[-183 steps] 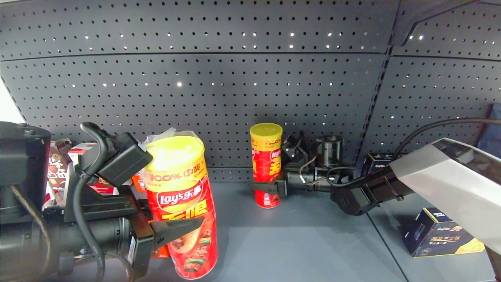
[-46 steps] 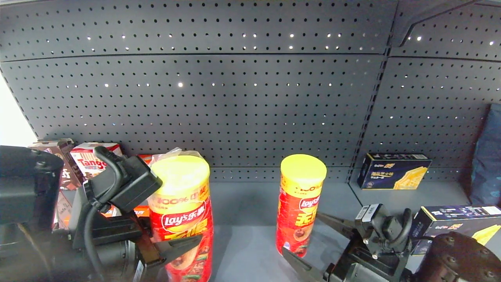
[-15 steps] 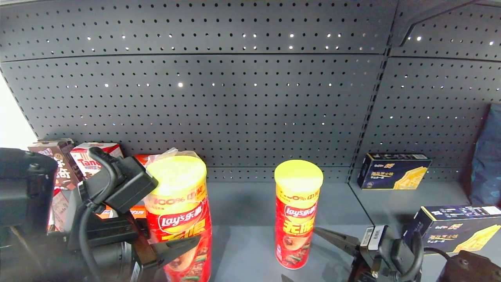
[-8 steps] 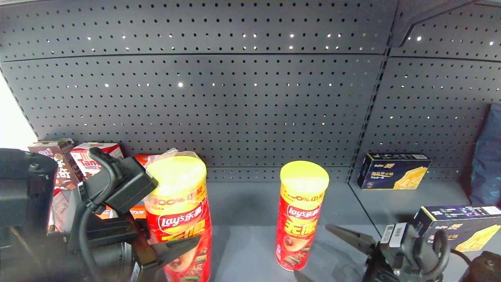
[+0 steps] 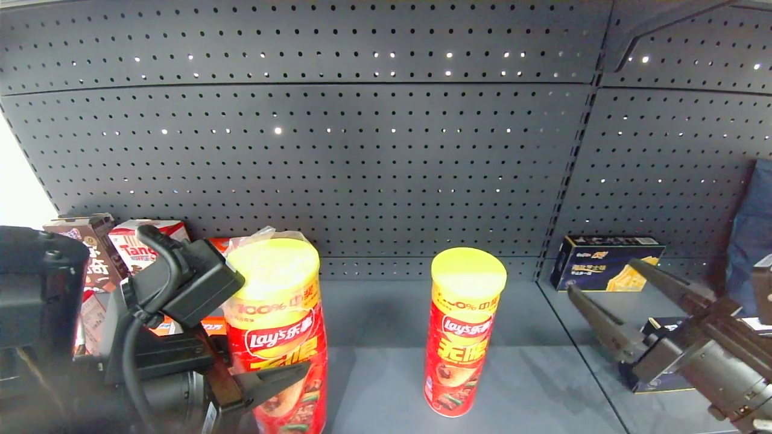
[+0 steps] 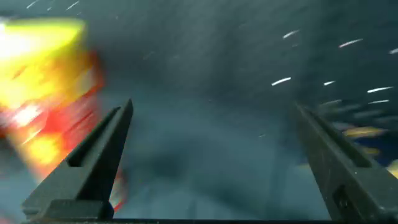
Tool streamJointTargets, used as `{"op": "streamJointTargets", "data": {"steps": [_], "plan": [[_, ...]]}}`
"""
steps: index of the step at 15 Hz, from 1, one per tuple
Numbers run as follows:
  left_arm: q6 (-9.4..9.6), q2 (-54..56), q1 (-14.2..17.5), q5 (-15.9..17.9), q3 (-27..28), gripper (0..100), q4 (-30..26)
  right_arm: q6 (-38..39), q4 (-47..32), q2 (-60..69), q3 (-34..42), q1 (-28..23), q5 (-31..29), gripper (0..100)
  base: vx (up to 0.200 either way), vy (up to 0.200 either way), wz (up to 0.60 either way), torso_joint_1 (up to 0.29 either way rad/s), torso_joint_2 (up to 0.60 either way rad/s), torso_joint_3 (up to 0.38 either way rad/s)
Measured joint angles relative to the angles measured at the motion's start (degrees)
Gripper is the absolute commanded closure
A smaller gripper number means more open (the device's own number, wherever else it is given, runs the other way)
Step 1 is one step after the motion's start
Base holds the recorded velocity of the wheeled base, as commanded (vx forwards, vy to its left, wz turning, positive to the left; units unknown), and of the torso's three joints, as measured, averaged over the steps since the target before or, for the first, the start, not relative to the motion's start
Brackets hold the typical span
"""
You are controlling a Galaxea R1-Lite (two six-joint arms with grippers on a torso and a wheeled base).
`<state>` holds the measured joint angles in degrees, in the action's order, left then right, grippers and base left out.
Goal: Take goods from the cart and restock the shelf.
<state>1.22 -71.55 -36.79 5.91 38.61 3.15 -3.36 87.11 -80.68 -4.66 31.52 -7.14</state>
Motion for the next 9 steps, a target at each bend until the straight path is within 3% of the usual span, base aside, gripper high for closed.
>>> {"op": "streamJointTargets", "data": {"steps": [2, 5, 7, 9], "plan": [[0.04, -0.1, -0.1, 0.0, 1.1, 100, 0.0, -1.6, -4.9, 3.3, -2.8, -3.3, 0.0, 0, 0.0, 0.0, 0.0, 0.0, 0.0, 0.0], [0.17, -0.3, 0.2, 0.0, 3.6, 100, 0.0, -2.3, -23.5, 10.7, -9.1, -5.0, -1.1, 0, 0.0, 0.0, 0.0, 0.0, 0.0, 0.0], [0.2, -0.6, 0.3, -0.3, 4.8, 100, -0.1, -2.4, -35.4, 16.7, -13.9, -5.6, -4.2, 0, 0.0, 0.0, 0.0, 0.0, 0.0, 0.0], [0.2, -2.0, 0.4, -1.0, 8.2, 100, 0.1, -2.5, -45.6, 23.3, -15.3, -6.0, -10.9, 0, 0.0, 0.0, 0.0, 0.0, 0.0, 0.0]]}}
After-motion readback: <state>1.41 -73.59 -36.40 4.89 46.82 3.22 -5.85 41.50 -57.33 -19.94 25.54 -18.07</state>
